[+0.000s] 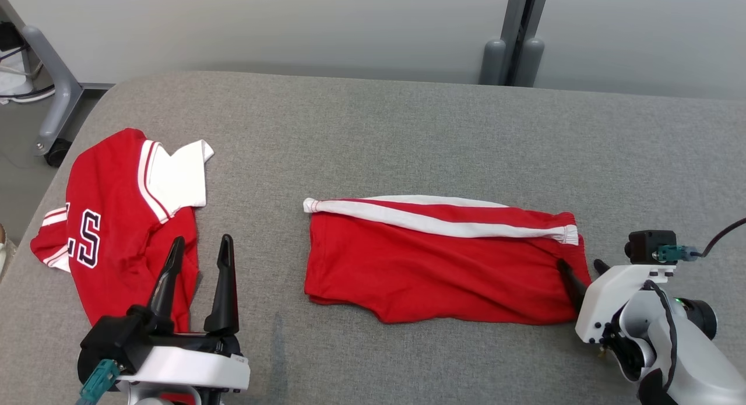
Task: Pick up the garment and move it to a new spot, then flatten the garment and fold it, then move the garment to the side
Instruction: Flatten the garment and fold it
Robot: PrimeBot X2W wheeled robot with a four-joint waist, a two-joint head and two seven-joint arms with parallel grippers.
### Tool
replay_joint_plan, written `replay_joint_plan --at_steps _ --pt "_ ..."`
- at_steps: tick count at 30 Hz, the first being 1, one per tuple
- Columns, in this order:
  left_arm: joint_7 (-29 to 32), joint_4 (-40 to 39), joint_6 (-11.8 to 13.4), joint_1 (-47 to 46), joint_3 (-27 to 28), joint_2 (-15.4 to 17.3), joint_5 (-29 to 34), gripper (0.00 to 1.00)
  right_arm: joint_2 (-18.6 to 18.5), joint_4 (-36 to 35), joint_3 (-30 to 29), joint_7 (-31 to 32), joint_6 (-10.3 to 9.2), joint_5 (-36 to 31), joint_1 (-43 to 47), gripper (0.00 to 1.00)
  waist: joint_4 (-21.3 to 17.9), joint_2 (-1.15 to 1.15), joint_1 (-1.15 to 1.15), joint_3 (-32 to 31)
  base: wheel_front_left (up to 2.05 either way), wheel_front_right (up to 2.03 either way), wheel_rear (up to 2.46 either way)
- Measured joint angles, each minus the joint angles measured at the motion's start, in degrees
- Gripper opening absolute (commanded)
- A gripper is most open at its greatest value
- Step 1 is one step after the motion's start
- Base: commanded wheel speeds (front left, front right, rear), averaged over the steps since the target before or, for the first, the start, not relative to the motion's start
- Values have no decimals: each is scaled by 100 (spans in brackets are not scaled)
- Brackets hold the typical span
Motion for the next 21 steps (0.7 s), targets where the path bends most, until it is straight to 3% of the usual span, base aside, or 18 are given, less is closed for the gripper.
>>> replay_joint_plan --at_steps 6,7,9,10,21 --pt "0 46 -63 -11 57 -44 58 100 102 83 199 179 -2 397 -68 100 37 0 0 14 0 0 0" --pt "0 52 -67 -13 66 -47 63 100 102 82 242 198 -3 470 -69 73 41 0 0 14 0 0 0" --pt "0 62 -94 -21 82 -58 81 100 93 82 324 211 -3 572 -71 5 48 0 0 12 0 0 0" --pt "0 67 -107 -30 93 -66 93 100 88 81 356 196 -3 621 -72 0 50 0 0 9 0 0 0" --pt "0 98 -143 2 166 -113 152 100 -52 -160 502 44 -2 1439 -73 0 -52 0 0 -133 0 0 0"
